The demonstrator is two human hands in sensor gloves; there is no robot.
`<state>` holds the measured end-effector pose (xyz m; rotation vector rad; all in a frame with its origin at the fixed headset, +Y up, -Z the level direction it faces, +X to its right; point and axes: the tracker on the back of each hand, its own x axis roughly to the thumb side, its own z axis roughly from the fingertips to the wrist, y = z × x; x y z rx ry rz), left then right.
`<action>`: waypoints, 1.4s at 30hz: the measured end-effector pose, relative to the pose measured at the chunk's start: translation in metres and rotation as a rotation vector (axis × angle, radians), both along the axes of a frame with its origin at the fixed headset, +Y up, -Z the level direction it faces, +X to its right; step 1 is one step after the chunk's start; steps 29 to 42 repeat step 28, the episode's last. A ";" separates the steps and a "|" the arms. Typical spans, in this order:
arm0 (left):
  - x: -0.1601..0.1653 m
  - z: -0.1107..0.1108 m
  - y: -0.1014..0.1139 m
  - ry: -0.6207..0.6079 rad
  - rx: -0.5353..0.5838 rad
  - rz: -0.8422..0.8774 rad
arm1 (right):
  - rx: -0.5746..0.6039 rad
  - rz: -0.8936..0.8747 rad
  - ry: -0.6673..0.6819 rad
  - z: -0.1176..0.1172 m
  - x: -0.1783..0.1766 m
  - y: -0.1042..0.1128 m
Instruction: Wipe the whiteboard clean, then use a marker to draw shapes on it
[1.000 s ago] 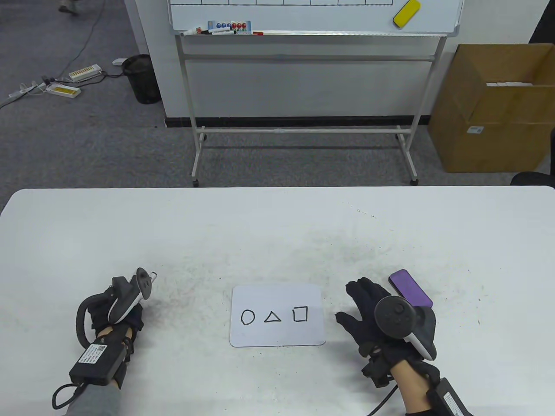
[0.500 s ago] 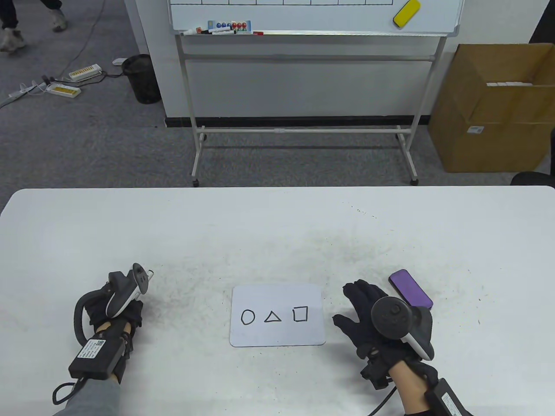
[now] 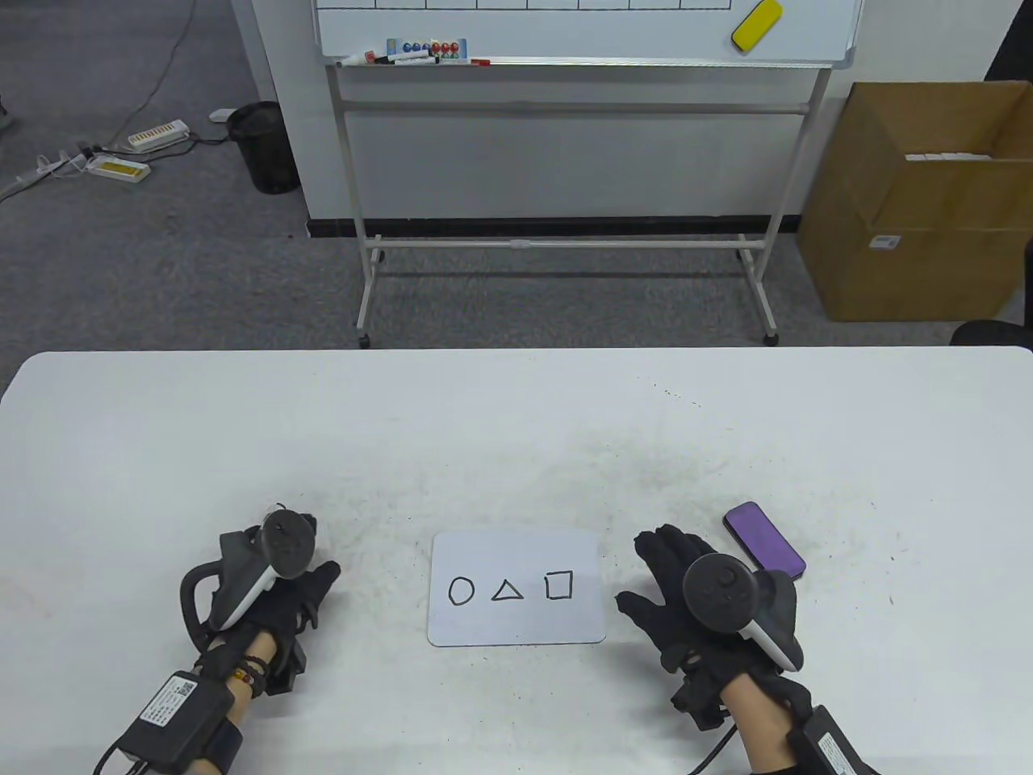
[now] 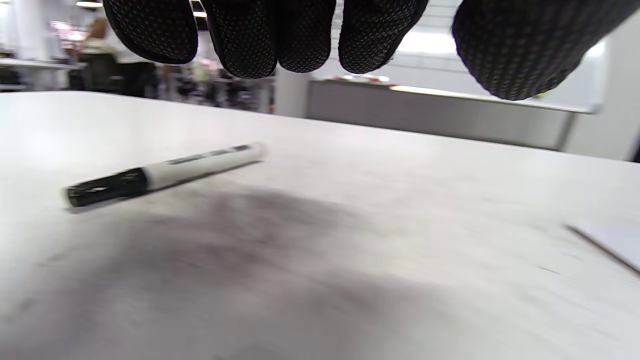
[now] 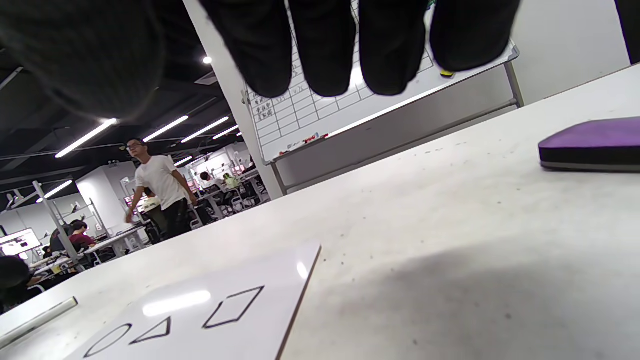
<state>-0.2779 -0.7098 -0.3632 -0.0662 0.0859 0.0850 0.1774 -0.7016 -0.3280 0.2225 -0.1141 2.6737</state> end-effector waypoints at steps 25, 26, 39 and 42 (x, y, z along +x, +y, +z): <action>0.062 0.038 -0.021 -0.311 -0.008 0.082 | -0.031 0.104 0.025 0.006 -0.020 -0.015; 0.062 0.038 -0.020 -0.311 -0.005 0.075 | -0.034 0.102 0.023 0.005 -0.019 -0.015; 0.062 0.038 -0.020 -0.310 0.000 0.073 | -0.037 0.098 0.019 0.005 -0.018 -0.015; 0.062 0.038 -0.020 -0.310 0.000 0.073 | -0.037 0.098 0.019 0.005 -0.018 -0.015</action>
